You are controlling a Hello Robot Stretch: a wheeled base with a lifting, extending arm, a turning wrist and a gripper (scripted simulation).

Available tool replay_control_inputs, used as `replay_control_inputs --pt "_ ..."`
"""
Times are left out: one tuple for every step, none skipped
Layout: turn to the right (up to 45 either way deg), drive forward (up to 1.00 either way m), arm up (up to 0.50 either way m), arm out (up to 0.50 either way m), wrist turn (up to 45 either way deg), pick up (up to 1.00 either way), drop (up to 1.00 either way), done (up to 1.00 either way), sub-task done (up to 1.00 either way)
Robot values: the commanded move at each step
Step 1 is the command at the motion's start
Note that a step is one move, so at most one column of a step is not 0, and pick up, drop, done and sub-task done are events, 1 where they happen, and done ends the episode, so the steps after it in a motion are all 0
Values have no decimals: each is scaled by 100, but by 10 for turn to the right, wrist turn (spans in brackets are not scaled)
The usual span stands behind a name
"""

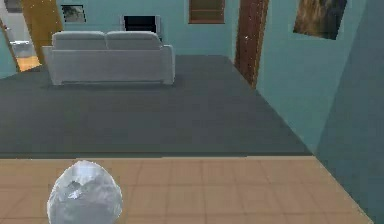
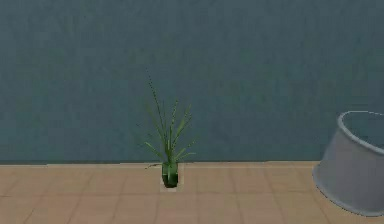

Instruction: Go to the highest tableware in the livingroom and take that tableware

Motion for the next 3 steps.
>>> replay_control_inputs --pt "0 100 0 0 0 0 0 0 0" --pt "0 60 0 0 0 0 0 0 0" --pt "-420 0 0 0 0 0 0 0 0"
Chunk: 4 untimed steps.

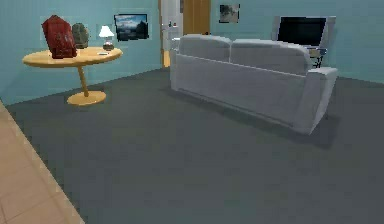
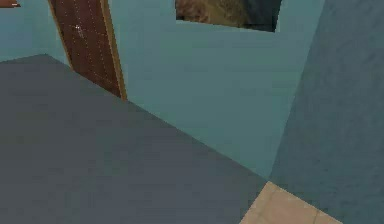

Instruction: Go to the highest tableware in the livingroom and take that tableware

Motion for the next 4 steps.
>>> replay_control_inputs --pt "0 45 0 0 0 0 0 0 0" --pt "-240 0 0 0 0 0 0 0 0" --pt "0 100 0 0 0 0 0 0 0" --pt "-30 0 0 0 0 0 0 0 0"
